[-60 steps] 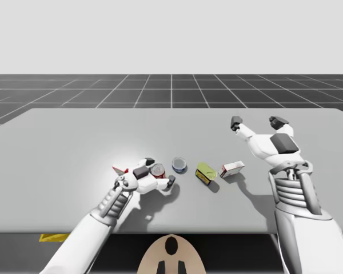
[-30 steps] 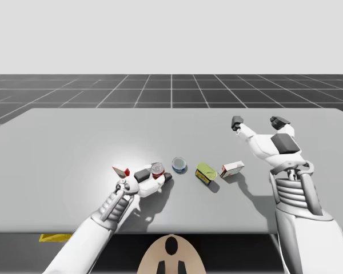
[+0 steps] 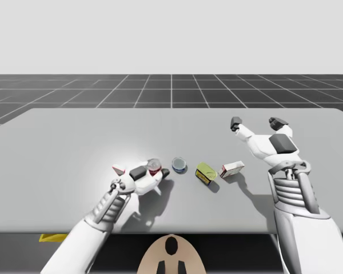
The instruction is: Grasp the soup can and hold it up.
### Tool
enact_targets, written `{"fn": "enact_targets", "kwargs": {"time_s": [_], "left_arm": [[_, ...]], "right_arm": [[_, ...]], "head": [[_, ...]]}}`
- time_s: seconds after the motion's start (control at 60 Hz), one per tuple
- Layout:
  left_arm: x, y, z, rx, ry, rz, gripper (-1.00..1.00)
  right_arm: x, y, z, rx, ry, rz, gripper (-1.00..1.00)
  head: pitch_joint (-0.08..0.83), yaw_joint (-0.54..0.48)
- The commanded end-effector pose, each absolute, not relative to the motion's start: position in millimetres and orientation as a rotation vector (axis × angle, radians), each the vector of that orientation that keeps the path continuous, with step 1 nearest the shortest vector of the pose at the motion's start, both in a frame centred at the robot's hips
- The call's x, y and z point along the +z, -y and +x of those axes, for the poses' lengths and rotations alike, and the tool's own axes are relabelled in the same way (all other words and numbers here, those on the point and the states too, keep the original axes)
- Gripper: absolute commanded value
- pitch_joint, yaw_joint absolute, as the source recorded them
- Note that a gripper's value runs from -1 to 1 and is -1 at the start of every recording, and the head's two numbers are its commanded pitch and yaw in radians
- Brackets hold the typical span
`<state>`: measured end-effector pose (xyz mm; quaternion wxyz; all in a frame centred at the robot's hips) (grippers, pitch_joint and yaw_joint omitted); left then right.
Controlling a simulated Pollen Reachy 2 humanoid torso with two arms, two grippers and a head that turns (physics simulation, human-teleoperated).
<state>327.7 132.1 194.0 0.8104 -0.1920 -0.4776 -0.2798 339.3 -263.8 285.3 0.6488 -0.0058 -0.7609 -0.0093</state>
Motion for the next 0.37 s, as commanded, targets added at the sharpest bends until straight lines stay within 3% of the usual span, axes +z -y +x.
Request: {"fn": "enact_targets", "kwargs": {"time_s": [0.017,0.167,0.367], "left_arm": [[252,-131,338,-0.587,1.168,-0.42,1.0],[303,-130,339,-0.582,1.28,-0.403,1.0],[375,-126,338,-0.551,1.472,-0.384,1.0]], "right_arm": [[285,264,340,-0.023,1.727,-0.017,-1.0],[282,259,341,-0.009,1.764,-0.1,-1.0],[276,256,354,-0.094,1.769,-0.054,-1.0]], "head": [[0.272,0.12],[0.261,0.13],[0.255,0.13]]}}
